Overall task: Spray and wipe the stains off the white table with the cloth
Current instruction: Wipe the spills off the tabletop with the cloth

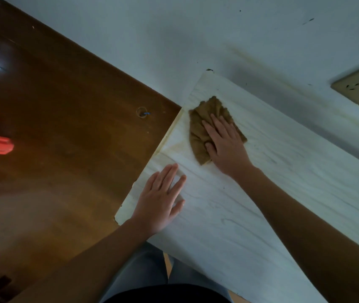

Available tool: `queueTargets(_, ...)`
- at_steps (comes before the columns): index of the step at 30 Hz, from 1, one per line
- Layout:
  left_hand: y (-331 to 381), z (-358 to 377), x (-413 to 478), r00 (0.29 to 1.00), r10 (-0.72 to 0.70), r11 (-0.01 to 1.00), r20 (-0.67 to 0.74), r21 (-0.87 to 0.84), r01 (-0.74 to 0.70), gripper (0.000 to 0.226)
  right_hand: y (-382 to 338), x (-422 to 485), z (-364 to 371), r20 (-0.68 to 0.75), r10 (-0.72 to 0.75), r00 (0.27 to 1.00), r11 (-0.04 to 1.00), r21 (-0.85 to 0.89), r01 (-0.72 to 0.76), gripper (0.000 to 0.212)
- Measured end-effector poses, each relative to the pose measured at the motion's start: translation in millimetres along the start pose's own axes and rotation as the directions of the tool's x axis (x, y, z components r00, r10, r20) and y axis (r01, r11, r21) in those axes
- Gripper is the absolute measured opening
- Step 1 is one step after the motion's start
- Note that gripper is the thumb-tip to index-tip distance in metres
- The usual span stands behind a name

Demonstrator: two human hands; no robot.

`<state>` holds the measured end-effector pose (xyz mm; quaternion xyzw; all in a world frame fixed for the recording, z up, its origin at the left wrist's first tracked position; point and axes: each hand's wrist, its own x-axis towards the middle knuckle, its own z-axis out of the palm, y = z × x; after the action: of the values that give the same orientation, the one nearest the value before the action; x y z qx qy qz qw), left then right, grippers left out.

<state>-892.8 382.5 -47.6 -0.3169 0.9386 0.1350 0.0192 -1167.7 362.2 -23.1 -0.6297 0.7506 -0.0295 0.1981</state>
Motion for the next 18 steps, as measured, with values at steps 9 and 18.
queueTargets(9,2.8,2.4,-1.9,1.000,-0.011,1.000,-0.005,-0.012,0.011,0.064,-13.6,138.3,-31.4,-0.094,0.321,0.942,0.947,0.043,-0.318,0.061)
queueTargets(18,7.0,-6.3,0.0,0.999,-0.019,1.000,0.043,0.011,0.019,0.065,-58.3,52.7,0.8,-0.026,0.033,0.999,0.999,-0.005,-0.034,0.060)
